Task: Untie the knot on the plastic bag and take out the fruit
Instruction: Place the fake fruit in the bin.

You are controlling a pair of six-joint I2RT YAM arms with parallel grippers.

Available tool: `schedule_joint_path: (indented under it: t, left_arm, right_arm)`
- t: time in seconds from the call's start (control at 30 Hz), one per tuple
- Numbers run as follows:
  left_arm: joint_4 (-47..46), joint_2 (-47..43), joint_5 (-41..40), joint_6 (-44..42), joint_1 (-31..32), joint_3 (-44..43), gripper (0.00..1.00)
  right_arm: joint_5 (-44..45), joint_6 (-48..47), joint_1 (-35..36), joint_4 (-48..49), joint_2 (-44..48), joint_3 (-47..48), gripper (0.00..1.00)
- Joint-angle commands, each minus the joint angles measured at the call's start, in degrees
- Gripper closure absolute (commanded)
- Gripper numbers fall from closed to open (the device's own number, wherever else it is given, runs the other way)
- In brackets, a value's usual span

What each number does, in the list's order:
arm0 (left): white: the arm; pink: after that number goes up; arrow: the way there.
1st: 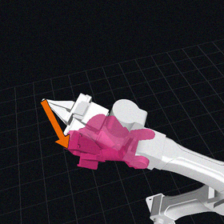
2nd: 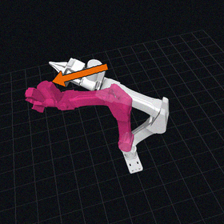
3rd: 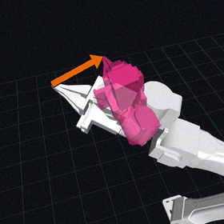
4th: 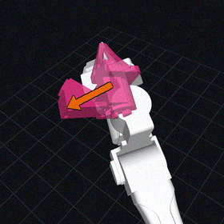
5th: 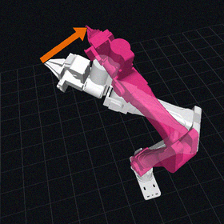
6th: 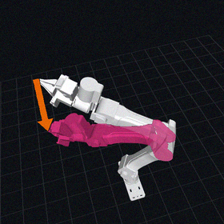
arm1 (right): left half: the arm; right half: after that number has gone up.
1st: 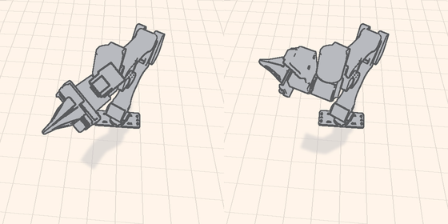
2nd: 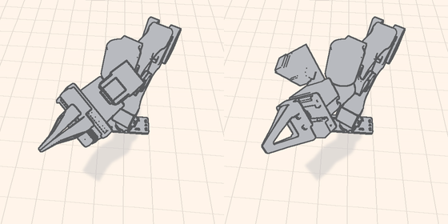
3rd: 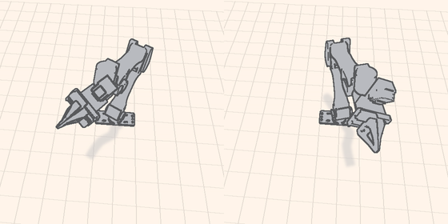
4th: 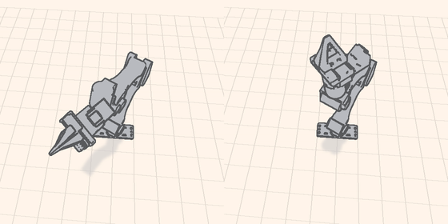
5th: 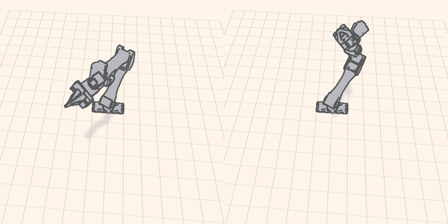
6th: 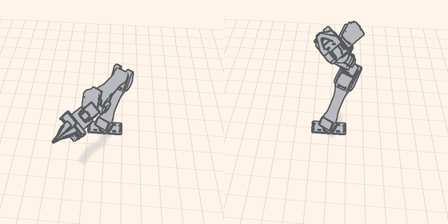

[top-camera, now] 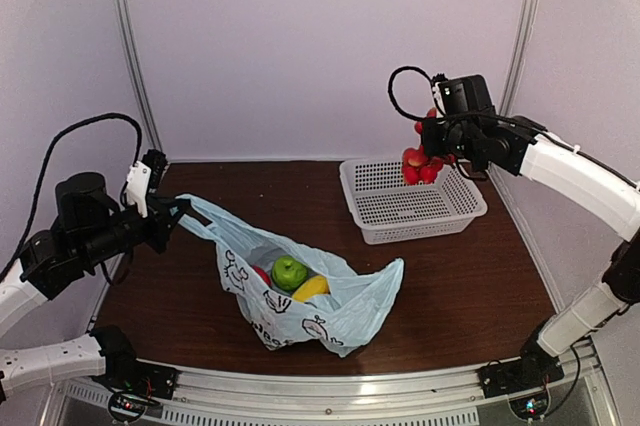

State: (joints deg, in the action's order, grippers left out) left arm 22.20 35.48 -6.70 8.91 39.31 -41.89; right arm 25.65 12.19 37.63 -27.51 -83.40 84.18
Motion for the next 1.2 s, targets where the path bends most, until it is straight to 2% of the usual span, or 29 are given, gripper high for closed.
schedule_joint_path:
  t: [0.0,0.27,0.5,0.7,0.8,0.87,0.97,1.17]
  left_arm:
    - [-3.1,1.0,2.0,-1.1,-0.3,0.8,1.00]
    - [-6.2,2.8,5.2,-2.1,-0.3,0.4,1.00]
    - [-11.1,9.2,10.0,-4.8,-0.3,-2.3,1.00]
    - [-10.7,11.7,12.0,-6.8,-0.3,-4.0,1.00]
    - [-10.2,12.7,12.4,-8.2,-0.3,-5.2,1.00]
    - [-10.4,13.3,12.2,-8.4,-0.3,-5.3,1.00]
    - [-10.9,13.8,12.4,-8.3,-0.3,-4.8,1.00]
    - [-10.9,13.0,12.2,-8.4,-0.3,-4.0,1.00]
  right_arm:
    - [-9.8,-0.4,-6.3,4.2,-3.6,-2.1,0.94]
    - [-14.6,-2.0,-15.2,5.8,-16.1,0.3,0.96]
    - [-14.7,-1.8,-17.5,6.6,-22.1,0.1,0.97]
    - [-12.0,0.6,-18.7,6.8,-24.3,-2.4,0.97]
    - [-12.3,1.4,-19.4,7.4,-24.0,-4.0,0.93]
    - [-13.0,1.7,-19.8,8.1,-23.6,-4.8,0.85]
    - [-14.5,2.1,-20.5,8.1,-23.3,-5.7,0.79]
    - [-15.6,1.7,-20.7,8.3,-22.2,-6.8,0.54]
